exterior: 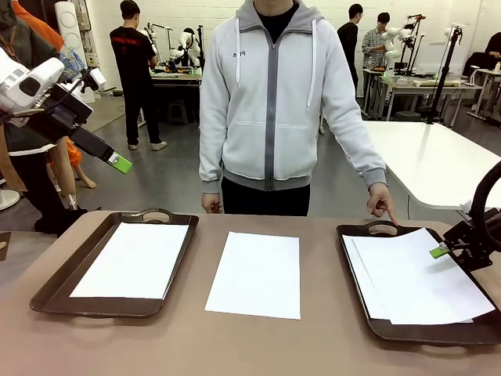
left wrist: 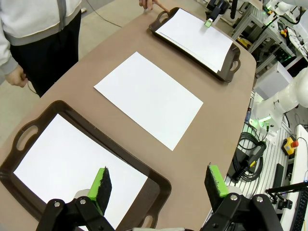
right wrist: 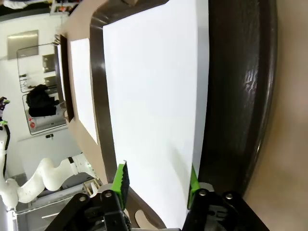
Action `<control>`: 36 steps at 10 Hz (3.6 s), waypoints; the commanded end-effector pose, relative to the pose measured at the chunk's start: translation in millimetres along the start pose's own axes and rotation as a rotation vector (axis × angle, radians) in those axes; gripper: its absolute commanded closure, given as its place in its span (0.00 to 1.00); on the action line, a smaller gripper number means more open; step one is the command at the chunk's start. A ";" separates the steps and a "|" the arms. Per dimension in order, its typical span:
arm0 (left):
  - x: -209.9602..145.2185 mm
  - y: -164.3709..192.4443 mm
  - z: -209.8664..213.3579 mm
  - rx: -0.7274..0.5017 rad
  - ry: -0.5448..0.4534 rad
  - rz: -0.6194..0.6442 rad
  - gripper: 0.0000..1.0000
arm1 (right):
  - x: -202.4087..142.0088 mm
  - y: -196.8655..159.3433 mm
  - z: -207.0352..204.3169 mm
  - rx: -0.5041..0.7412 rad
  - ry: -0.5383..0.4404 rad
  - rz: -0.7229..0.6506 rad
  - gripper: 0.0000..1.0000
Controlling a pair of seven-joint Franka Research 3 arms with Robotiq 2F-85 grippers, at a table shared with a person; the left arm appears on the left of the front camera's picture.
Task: Sort the A4 documents.
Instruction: Place the A4 Paper in the designated Handle tray, then receive the A4 Paper.
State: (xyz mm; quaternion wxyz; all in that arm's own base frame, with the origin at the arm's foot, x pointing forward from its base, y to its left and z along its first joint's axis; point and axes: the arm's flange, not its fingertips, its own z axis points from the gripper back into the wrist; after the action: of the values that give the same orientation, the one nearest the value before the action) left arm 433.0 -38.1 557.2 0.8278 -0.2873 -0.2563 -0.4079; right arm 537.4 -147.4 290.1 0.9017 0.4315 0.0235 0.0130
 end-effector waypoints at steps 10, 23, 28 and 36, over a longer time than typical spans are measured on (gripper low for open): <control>1.2 -1.1 -0.2 0.003 0.001 0.001 0.00 | -30.0 49.2 9.4 -0.269 -0.061 0.028 0.00; 1.2 -1.1 -0.2 0.003 0.001 0.001 0.00 | -29.9 56.9 26.0 -0.298 -0.083 0.064 0.00; 1.2 -1.1 -0.2 0.003 0.001 0.001 0.00 | -29.9 56.9 26.0 -0.298 -0.083 0.064 0.00; 1.2 -1.1 -0.2 0.003 0.001 0.001 0.00 | -29.9 56.9 26.0 -0.298 -0.083 0.064 0.00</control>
State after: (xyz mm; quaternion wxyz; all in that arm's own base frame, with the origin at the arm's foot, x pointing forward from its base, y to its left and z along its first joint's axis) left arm 433.0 -38.1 557.2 0.8278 -0.2873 -0.2563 -0.4079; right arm 507.4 -133.2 353.9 0.9553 0.2927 -0.0317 0.0260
